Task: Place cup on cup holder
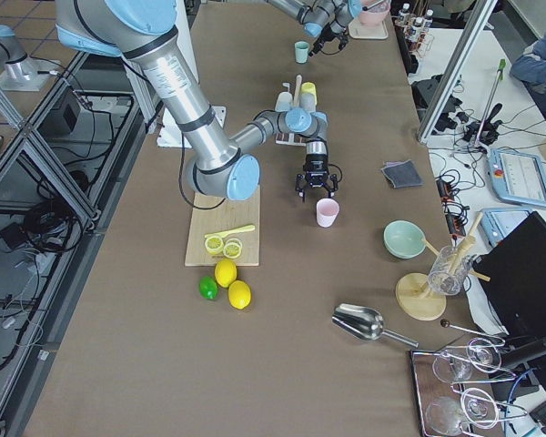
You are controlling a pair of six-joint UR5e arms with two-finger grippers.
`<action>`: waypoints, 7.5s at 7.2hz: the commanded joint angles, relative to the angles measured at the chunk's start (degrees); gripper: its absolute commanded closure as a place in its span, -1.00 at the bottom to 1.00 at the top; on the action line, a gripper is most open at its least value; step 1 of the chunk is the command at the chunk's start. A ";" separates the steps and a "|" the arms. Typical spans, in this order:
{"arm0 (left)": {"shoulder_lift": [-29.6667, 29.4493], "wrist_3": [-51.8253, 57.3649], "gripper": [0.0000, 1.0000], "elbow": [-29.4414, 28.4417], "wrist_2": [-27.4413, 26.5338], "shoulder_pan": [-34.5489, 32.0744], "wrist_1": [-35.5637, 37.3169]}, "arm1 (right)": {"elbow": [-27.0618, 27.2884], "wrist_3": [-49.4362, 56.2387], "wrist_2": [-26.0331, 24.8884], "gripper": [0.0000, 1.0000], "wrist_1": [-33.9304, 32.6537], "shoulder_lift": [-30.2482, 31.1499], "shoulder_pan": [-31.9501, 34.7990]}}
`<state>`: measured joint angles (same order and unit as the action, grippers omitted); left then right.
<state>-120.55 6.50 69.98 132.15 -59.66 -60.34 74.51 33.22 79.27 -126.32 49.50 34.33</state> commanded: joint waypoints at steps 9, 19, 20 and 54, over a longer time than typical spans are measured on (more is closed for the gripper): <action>-5.66 8.94 -0.94 -10.38 -0.23 2.80 6.80 | -6.63 0.18 -2.98 -1.00 3.00 -3.16 2.13; -6.89 9.58 -0.94 -12.50 -1.98 5.00 10.68 | -7.62 0.80 -2.19 -0.99 3.36 -2.30 3.29; -6.98 13.84 -0.94 -13.02 -1.98 5.00 12.33 | -7.36 0.62 -2.19 -0.99 3.45 -1.87 3.29; 26.07 -48.25 1.00 44.89 -2.51 -3.35 -91.06 | 20.49 -3.51 35.05 1.00 12.66 11.15 23.23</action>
<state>-94.60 -39.62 114.67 129.72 -62.99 -144.93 94.04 30.91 110.09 -116.39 60.42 56.36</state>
